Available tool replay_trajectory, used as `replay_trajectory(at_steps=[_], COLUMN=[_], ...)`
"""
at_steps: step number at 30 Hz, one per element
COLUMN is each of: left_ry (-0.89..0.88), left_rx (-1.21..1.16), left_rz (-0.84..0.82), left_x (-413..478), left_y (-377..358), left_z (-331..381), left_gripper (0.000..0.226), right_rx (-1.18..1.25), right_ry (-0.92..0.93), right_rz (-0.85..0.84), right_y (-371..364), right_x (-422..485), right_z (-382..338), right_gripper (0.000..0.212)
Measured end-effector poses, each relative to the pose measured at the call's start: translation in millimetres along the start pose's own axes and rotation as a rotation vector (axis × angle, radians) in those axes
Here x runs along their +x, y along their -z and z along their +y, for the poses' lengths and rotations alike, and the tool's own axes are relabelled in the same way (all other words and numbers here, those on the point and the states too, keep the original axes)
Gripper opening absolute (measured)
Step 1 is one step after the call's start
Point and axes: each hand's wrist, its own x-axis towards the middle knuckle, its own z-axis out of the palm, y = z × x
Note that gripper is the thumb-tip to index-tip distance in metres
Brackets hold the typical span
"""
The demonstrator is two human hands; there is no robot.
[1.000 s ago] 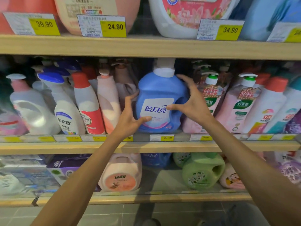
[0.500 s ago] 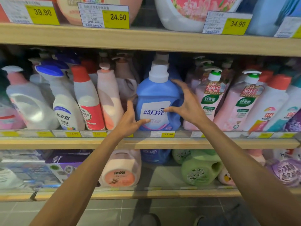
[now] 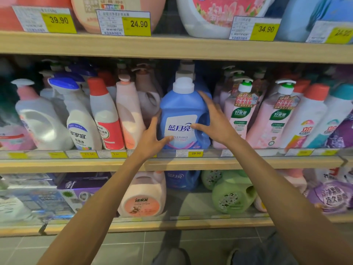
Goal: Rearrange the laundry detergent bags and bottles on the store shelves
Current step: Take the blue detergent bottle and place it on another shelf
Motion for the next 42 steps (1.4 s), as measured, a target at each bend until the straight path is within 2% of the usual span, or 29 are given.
replay_trajectory(at_steps=[3,7,10,12,18,23,29,32,36,42], left_ry=[-0.009,-0.05,-0.084,-0.083,-0.008,0.052,0.101,0.146,0.177,0.152], left_rx=[0.029,0.077,0.19,0.272,0.752,0.903,0.964,0.906,0.828,0.879], left_rz=[0.013,-0.009,0.007,0.013,-0.163,-0.223,-0.222,-0.251,-0.284,-0.303], left_x=[-12.1,-30.6,-47.3,-60.8,-94.4,-110.7,-100.7,-95.7,-90.3,-73.8], left_y=[0.0,7.1,14.7,21.6,33.4,31.6,43.2,48.7,58.1,82.7], left_z=[1.5,12.1,29.6,46.5,77.6,74.9,77.8,86.9,113.1,169.5], left_gripper=[0.076,0.073,0.072,0.07,0.059,0.061,0.061,0.06,0.055,0.049], right_rx=[-0.145,-0.322,-0.51,-0.539,-0.601,-0.615,-0.612,-0.584,-0.572,-0.578], right_ry=[-0.037,-0.098,-0.079,-0.072,-0.136,-0.133,-0.073,-0.064,-0.052,-0.119], right_rz=[-0.056,-0.157,-0.057,-0.042,-0.43,-0.499,-0.492,-0.521,-0.576,-0.602], right_y=[7.4,18.0,23.4,21.5,9.8,0.3,3.9,15.1,42.4,101.3], right_x=[-10.0,-24.1,-44.7,-61.8,-99.0,-112.4,-97.6,-86.2,-61.2,-44.0], right_z=[-8.6,-24.5,-38.9,-47.8,-57.0,-55.1,-62.0,-74.3,-95.6,-125.1], right_gripper=[0.107,0.109,0.082,0.067,0.074,0.072,0.072,0.069,0.065,0.063])
